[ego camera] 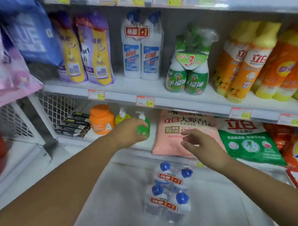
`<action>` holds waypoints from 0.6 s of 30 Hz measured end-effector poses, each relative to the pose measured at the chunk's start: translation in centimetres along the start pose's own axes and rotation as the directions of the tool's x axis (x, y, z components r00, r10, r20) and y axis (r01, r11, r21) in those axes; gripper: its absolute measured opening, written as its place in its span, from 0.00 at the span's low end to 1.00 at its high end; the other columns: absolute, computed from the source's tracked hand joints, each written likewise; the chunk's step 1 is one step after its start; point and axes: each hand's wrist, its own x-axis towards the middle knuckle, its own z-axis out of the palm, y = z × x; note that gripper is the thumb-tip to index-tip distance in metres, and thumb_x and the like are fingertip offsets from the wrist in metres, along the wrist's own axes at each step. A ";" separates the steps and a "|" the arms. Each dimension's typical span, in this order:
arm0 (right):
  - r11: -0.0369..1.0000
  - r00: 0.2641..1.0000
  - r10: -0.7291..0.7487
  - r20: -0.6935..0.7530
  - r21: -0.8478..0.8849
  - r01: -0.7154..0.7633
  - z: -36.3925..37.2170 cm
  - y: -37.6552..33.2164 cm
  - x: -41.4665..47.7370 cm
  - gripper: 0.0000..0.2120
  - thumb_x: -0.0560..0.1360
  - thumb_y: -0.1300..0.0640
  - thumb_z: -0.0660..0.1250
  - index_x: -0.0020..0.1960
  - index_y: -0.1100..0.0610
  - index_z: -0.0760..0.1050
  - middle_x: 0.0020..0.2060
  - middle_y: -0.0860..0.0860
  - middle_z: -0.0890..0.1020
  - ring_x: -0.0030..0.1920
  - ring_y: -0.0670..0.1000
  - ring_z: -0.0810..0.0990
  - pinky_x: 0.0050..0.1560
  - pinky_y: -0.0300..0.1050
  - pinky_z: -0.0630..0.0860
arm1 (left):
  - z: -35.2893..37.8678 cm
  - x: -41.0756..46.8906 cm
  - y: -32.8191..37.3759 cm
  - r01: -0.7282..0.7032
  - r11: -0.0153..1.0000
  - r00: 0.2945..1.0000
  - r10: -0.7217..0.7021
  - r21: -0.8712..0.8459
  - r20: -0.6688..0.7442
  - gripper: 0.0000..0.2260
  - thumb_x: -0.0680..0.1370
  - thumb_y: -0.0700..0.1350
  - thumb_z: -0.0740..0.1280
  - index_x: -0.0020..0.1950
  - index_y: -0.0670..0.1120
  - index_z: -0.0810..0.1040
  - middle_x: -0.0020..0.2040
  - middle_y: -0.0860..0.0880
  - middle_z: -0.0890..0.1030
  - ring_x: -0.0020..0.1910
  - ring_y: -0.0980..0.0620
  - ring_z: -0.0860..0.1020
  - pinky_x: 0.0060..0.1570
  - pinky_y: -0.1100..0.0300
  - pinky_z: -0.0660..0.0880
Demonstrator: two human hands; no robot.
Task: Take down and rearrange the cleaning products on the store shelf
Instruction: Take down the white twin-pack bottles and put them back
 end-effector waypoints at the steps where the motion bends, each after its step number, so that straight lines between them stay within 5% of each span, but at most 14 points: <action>1: 0.999 0.999 -0.047 -0.027 0.003 0.047 -0.8 -1.7 1.1 0.11 0.77 0.52 0.70 0.58 0.44 0.76 0.49 0.43 0.82 0.53 0.41 0.80 0.49 0.25 0.69 | -1.4 1.0 0.2 -0.023 1.000 0.996 0.023 0.003 -0.084 0.22 0.75 0.48 0.74 0.67 0.50 0.76 0.65 0.49 0.76 0.63 0.51 0.73 0.56 0.65 0.65; 4: 0.989 0.985 -0.146 -0.091 0.018 0.148 -2.0 -5.9 5.0 0.11 0.77 0.54 0.70 0.56 0.41 0.75 0.49 0.41 0.82 0.52 0.39 0.80 0.47 0.29 0.71 | -3.9 3.9 -0.7 -0.078 0.997 0.939 0.063 -0.029 -0.337 0.25 0.74 0.48 0.74 0.71 0.49 0.73 0.70 0.47 0.72 0.71 0.47 0.67 0.66 0.64 0.60; 8: 0.964 0.955 -0.239 -0.174 0.071 0.255 -1.3 -9.8 11.0 0.17 0.79 0.56 0.68 0.66 0.48 0.72 0.57 0.45 0.79 0.56 0.42 0.79 0.48 0.26 0.72 | -4.3 7.9 -3.6 -0.043 0.992 0.843 -0.029 -0.122 -0.536 0.31 0.74 0.51 0.74 0.74 0.49 0.68 0.77 0.47 0.64 0.77 0.48 0.57 0.76 0.56 0.53; 13: 0.953 0.942 -0.260 -0.212 0.103 0.286 0.6 -13.3 19.8 0.24 0.78 0.57 0.69 0.73 0.51 0.67 0.64 0.43 0.77 0.63 0.46 0.76 0.63 0.42 0.72 | -3.9 11.7 -6.2 -0.014 1.000 0.831 0.021 0.018 -0.555 0.35 0.73 0.59 0.72 0.77 0.52 0.63 0.79 0.50 0.58 0.80 0.49 0.49 0.77 0.50 0.47; 18: 0.935 0.933 -0.175 -0.314 0.244 0.257 0.9 -15.2 26.7 0.24 0.75 0.65 0.71 0.64 0.50 0.65 0.54 0.44 0.80 0.53 0.45 0.80 0.61 0.47 0.76 | -2.7 12.5 -9.6 -0.023 0.998 0.803 0.055 0.062 -0.594 0.35 0.71 0.65 0.69 0.75 0.54 0.66 0.79 0.51 0.59 0.79 0.52 0.49 0.76 0.53 0.39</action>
